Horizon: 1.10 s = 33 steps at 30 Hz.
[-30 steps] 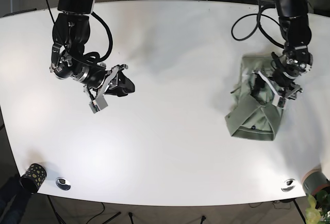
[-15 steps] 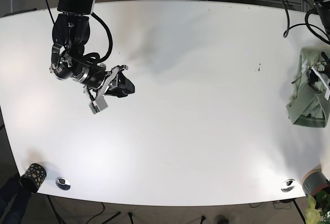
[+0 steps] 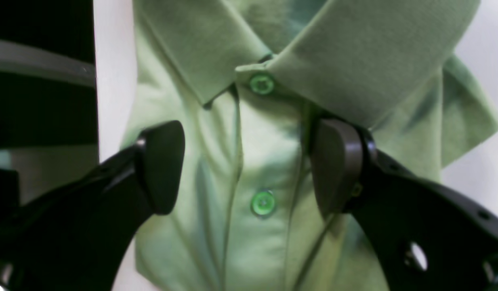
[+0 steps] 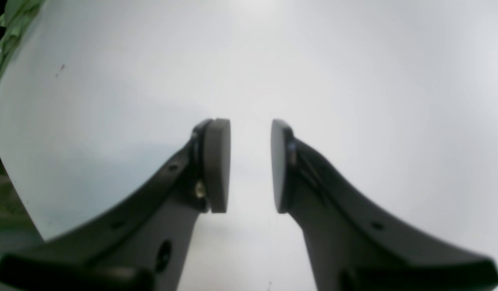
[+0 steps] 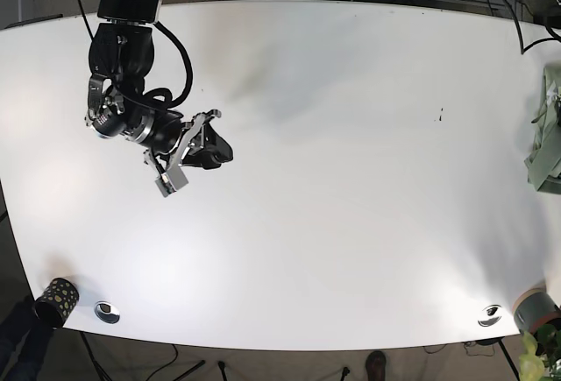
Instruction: Fold the T-shirt properly
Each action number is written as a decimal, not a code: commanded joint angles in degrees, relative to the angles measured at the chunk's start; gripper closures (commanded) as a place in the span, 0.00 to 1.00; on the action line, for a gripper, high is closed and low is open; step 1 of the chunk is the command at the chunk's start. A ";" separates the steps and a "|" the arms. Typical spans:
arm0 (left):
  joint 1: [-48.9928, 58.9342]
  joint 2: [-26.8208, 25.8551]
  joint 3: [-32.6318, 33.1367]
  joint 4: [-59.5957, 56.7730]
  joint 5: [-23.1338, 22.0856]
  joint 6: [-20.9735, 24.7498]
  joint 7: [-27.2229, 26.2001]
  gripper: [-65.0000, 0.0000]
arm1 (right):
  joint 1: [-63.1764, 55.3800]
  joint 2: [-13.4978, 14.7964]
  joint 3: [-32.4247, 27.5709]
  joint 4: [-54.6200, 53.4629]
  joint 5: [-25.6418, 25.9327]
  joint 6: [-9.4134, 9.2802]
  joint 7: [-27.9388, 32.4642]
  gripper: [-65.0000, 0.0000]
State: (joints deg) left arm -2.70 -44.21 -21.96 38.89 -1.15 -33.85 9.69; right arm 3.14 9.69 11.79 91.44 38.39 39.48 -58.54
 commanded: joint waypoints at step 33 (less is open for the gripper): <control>12.68 30.71 10.57 46.60 0.58 16.83 -11.58 0.32 | -9.69 -2.62 3.37 -2.60 -51.18 -11.66 61.23 0.76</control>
State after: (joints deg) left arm 9.54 -13.74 -11.62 82.28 -0.03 -17.65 -0.12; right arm -6.15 5.67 14.98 88.42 -14.55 29.28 0.34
